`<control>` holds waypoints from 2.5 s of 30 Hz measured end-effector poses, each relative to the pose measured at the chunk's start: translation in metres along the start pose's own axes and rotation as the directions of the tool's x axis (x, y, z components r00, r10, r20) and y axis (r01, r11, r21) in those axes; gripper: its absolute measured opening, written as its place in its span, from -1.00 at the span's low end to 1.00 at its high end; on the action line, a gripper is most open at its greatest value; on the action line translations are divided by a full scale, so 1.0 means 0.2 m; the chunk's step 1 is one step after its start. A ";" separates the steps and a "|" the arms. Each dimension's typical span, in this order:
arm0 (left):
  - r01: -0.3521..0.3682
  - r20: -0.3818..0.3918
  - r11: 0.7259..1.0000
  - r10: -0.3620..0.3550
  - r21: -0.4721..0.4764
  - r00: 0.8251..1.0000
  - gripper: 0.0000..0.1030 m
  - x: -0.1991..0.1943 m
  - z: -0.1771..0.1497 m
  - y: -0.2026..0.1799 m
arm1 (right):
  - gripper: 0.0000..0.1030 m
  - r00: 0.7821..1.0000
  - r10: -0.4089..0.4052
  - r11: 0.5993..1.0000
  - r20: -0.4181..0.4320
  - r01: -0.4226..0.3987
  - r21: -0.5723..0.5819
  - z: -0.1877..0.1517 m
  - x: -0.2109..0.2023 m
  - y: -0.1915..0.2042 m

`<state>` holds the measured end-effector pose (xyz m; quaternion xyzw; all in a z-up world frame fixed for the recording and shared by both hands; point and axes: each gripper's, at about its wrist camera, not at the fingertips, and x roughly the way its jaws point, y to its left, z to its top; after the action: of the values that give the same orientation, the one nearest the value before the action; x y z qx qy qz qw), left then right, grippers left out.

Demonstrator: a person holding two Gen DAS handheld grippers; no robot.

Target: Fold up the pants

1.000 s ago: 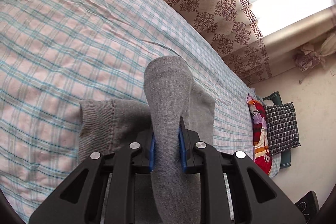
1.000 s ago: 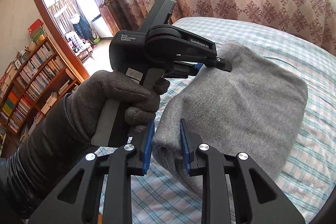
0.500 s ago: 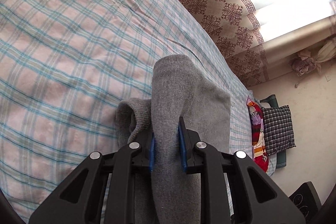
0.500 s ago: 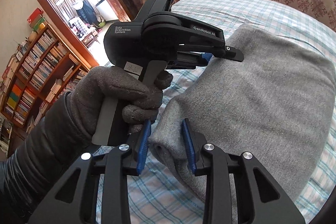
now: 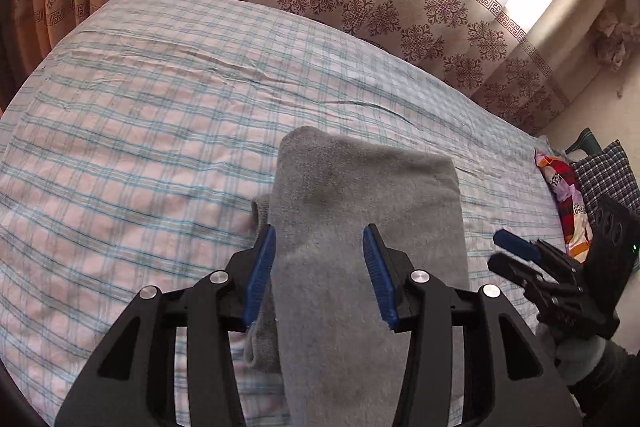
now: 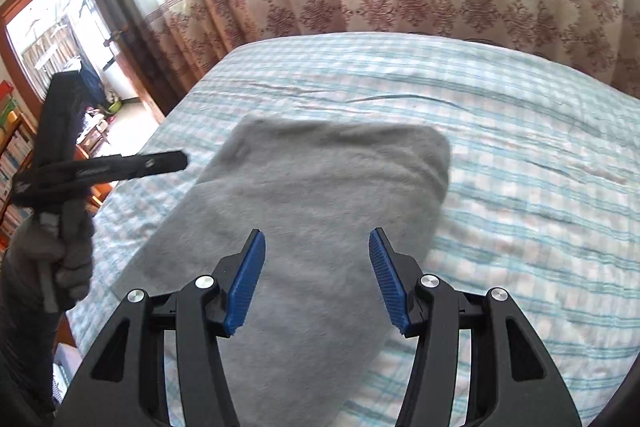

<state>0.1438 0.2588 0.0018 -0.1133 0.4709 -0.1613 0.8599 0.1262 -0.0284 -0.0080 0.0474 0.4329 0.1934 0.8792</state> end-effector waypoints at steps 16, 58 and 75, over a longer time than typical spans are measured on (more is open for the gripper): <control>-0.096 -0.043 0.995 0.096 0.004 0.994 -0.31 0.20 -0.29 0.00 | 0.06 0.990 -0.053 0.998 -0.127 0.057 0.025 0.20 0.59 -0.17; -0.113 -0.019 0.994 0.113 0.014 0.993 -0.31 0.21 -0.31 0.00 | 0.25 0.968 0.028 1.000 -0.250 -0.025 0.014 -0.53 0.13 0.08; -0.290 0.040 0.956 0.289 0.039 0.956 0.83 0.05 -0.28 -0.10 | 0.49 0.994 0.017 0.997 -0.107 -0.009 0.080 -0.46 -0.13 -0.01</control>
<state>0.0980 0.2342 -0.0293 -0.0268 0.4639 -0.0420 0.8845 0.0410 -0.0474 -0.0457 0.0747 0.4866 0.1840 0.8508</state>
